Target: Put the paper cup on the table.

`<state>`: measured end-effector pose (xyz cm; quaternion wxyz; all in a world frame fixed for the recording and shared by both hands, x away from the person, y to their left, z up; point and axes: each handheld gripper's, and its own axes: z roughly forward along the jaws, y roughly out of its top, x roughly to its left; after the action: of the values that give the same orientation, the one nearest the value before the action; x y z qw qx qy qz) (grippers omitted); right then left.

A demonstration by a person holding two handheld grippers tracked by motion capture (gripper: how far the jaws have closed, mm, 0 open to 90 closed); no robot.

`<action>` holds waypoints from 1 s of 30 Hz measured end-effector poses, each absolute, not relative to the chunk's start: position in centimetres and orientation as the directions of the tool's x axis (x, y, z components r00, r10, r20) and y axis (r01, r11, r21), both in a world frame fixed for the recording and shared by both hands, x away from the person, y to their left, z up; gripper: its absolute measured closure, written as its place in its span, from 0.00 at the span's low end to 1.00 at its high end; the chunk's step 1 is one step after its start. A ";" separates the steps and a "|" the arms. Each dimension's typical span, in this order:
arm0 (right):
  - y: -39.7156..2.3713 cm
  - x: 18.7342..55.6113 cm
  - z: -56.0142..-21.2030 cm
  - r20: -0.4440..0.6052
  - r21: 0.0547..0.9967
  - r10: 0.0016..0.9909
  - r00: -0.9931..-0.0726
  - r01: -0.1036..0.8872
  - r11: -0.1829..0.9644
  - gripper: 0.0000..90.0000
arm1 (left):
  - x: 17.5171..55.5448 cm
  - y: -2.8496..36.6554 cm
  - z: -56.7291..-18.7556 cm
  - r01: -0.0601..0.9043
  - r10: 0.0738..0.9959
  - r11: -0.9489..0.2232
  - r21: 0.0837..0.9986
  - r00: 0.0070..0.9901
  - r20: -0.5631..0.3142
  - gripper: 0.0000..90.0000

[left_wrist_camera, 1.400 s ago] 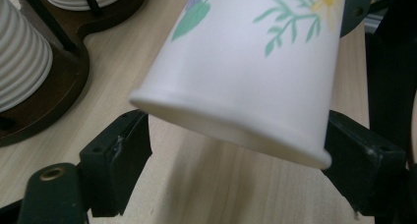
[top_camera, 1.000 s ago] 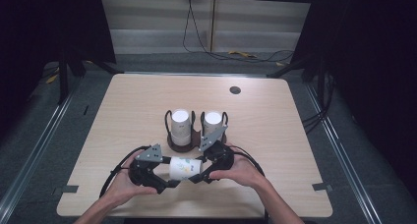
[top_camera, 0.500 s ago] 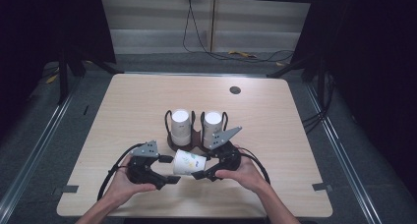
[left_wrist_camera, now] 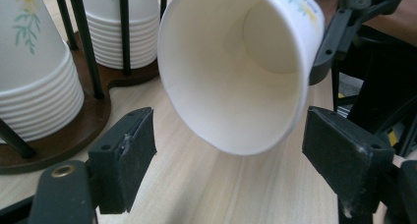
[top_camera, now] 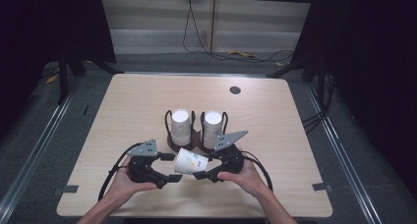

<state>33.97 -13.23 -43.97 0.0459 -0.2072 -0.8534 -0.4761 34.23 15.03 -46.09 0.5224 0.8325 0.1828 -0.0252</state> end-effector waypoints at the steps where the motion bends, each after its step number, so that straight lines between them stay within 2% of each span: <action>1: -13.3 34.0 -44.0 0.275 0.798 0.310 -0.910 0.396 0.454 0.42 | 34.3 15.1 -46.1 0.332 0.280 -0.380 0.863 0.931 -0.234 0.23; 10: -13.7 34.0 -44.6 0.299 0.817 0.325 -0.897 0.416 0.398 0.42 | 34.7 15.5 -45.8 0.310 0.299 -0.327 0.893 0.930 -0.214 0.25; 13: -13.9 33.9 -44.7 0.295 0.829 0.345 -0.891 0.418 0.371 0.42 | 34.2 15.6 -45.4 0.261 0.317 -0.313 0.913 0.935 -0.158 0.35; 15: -14.0 33.8 -44.5 0.301 0.840 0.347 -0.888 0.419 0.344 0.42 | 34.0 15.7 -45.3 0.263 0.316 -0.299 0.917 0.934 -0.165 0.36; 21: -14.0 33.5 -44.4 0.311 0.856 0.321 -0.895 0.410 0.315 0.42 | 34.1 15.8 -45.0 0.314 0.275 -0.250 0.916 0.930 -0.244 0.31; 25: -14.0 33.7 -44.5 0.330 0.868 0.301 -0.895 0.413 0.274 0.42 | 33.8 15.8 -44.4 0.320 0.260 -0.196 0.927 0.928 -0.265 0.30; 30: -14.0 33.8 -44.6 0.345 0.874 0.268 -0.900 0.412 0.259 0.42 | 34.0 15.7 -44.3 0.351 0.260 -0.188 0.917 0.918 -0.298 0.19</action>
<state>33.82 -13.99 -44.62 0.0633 -0.2148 -0.7909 -0.5695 34.01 15.72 -44.25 0.6056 0.7697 0.1986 -0.0374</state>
